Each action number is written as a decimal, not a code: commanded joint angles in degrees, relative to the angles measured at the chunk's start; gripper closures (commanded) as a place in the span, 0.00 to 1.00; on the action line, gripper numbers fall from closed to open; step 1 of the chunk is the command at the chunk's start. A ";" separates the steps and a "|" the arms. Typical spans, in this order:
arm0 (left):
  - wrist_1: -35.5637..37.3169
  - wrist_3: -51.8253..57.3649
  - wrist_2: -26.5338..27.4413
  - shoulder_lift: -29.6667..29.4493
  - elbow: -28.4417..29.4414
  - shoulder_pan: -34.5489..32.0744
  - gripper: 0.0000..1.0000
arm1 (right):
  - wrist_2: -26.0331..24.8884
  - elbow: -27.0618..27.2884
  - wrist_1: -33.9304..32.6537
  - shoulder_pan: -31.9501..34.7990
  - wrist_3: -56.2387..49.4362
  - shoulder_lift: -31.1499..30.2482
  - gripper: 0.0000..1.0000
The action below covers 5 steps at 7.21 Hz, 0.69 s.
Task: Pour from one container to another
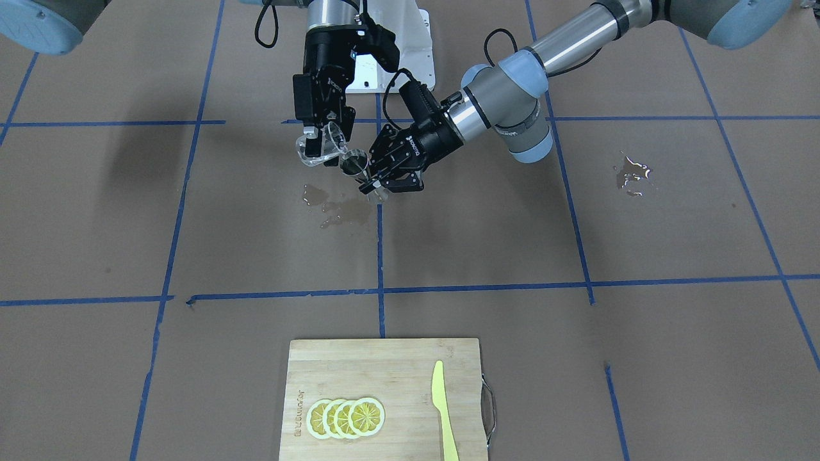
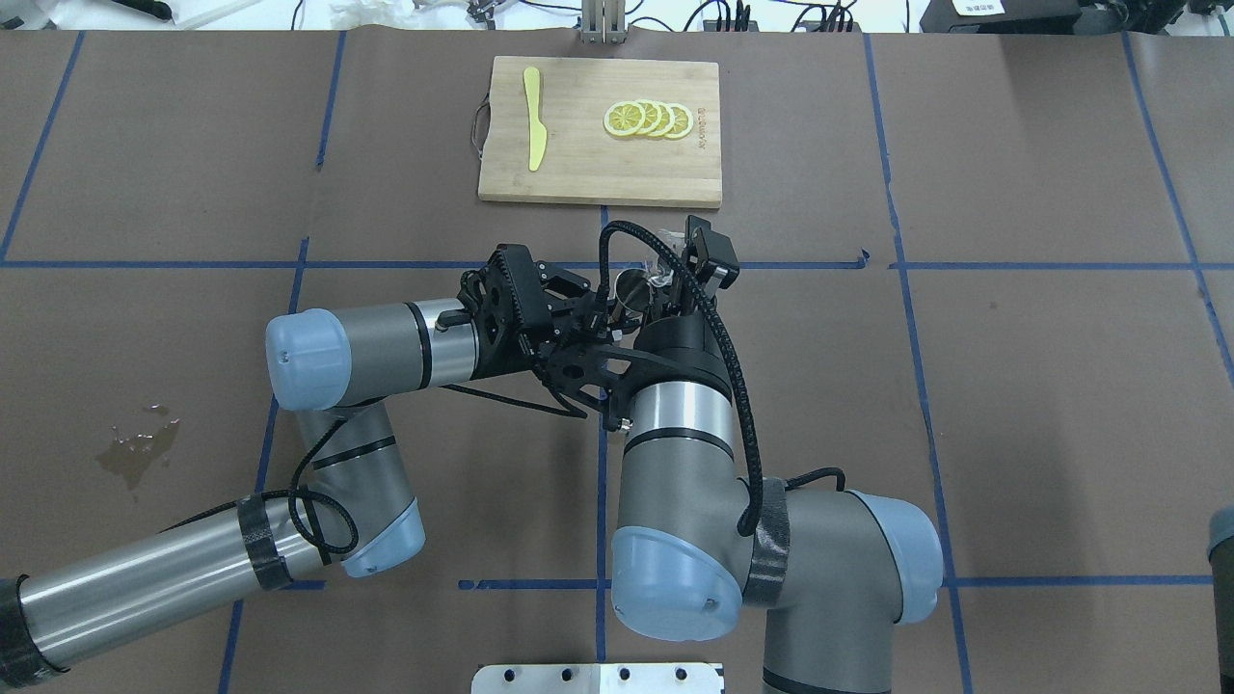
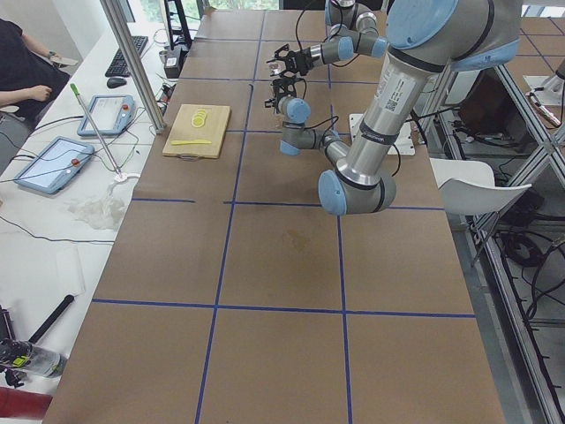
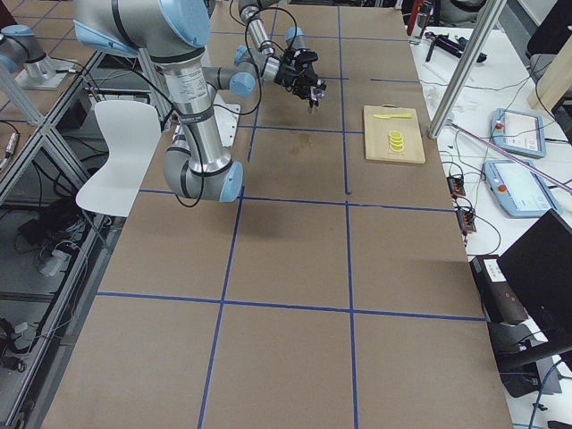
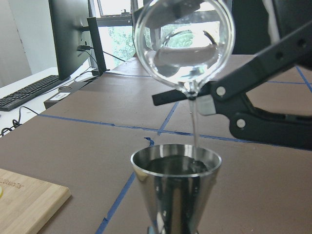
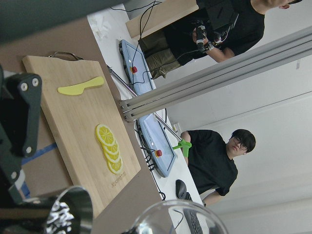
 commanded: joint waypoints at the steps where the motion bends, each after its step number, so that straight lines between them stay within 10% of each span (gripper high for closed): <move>1: 0.00 0.00 -0.08 -0.07 0.00 0.00 1.00 | 0.20 1.01 0.58 0.11 0.96 0.65 1.00; 5: 0.00 0.00 0.00 0.01 0.00 -0.09 1.00 | 2.05 5.93 1.81 0.64 13.08 -0.23 1.00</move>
